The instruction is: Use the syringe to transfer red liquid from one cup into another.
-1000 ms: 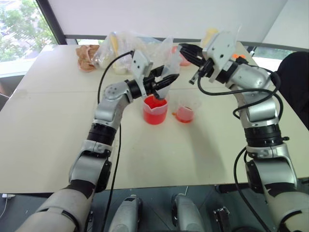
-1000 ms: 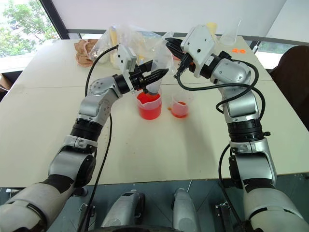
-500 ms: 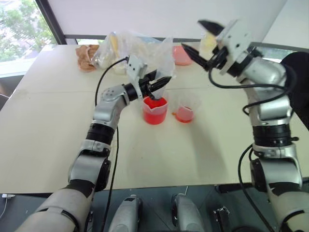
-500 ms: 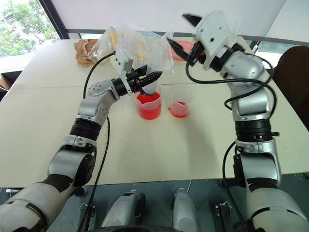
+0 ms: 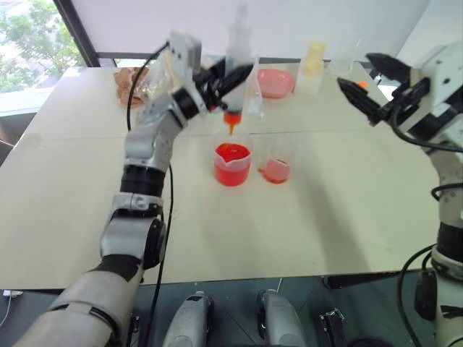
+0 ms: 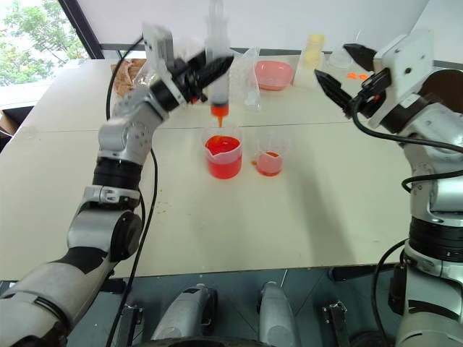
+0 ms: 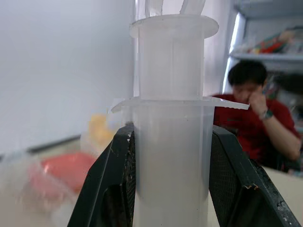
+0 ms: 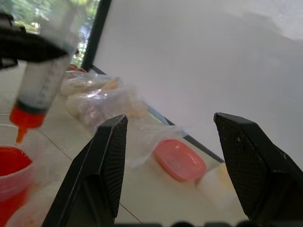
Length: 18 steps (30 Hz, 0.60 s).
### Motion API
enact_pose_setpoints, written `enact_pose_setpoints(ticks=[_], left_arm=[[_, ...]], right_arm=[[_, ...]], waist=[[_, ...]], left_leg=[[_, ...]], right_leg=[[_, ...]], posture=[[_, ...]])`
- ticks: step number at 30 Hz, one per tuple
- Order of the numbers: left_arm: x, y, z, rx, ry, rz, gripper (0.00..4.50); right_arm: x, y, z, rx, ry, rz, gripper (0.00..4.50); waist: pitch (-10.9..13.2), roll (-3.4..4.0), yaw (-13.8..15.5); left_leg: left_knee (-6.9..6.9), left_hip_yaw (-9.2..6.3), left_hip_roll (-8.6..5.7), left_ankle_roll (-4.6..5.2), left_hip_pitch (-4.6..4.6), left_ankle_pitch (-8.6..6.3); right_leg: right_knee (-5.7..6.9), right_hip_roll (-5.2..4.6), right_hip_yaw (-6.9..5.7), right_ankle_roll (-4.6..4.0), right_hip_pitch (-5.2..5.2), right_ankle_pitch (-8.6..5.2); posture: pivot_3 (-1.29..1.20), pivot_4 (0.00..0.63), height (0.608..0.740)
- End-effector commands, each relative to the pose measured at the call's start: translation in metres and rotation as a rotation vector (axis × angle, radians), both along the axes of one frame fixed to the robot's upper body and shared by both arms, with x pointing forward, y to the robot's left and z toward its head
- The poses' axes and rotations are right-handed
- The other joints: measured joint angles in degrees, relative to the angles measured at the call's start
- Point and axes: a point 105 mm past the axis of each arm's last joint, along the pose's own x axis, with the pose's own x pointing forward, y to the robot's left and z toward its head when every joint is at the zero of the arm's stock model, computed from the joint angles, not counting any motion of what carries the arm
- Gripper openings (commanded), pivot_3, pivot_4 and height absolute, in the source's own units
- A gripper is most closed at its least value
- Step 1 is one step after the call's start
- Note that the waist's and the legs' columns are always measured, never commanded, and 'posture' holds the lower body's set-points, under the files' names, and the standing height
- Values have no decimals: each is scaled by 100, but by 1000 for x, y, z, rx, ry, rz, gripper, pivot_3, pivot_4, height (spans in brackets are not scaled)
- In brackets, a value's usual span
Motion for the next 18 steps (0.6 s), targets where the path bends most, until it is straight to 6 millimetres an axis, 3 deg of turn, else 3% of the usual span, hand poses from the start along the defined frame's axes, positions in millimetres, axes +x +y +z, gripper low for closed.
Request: enact_pose_setpoints(ticks=[1, 4, 10, 18], left_arm=[[-24, -26, 32, -51, -97, -117, 1476], [-32, -53, 27, -37, -101, -195, 1476], [-26, -91, -10, 27, -47, -248, 1476], [-19, -104, -34, 80, -32, -246, 1476]], right_arm=[[-7, -21, 26, -12, -115, -101, 3003], [-5, -27, 32, -26, -152, -143, 3003], [0, -25, 44, -52, -228, -174, 3003], [2, 9, 47, -77, -248, -59, 3003]], waist=[[0, 0, 6], [0, 0, 10], [-1, 1, -18], [-1, 2, -3]], left_leg=[[0, 2, 0, 0, 1, 0], [1, 6, -2, 0, 2, 0], [0, 31, -2, 1, 4, 0], [0, 31, 1, 2, 4, 0]], right_leg=[[-1, 0, 0, 0, 2, 0], [-3, -2, 0, 0, 6, 0], [-3, -1, 0, 0, 6, 0], [-3, 0, 0, 0, 4, 0]], posture=[[0, 150, 740], [0, 150, 740], [0, 150, 740], [0, 150, 740]])
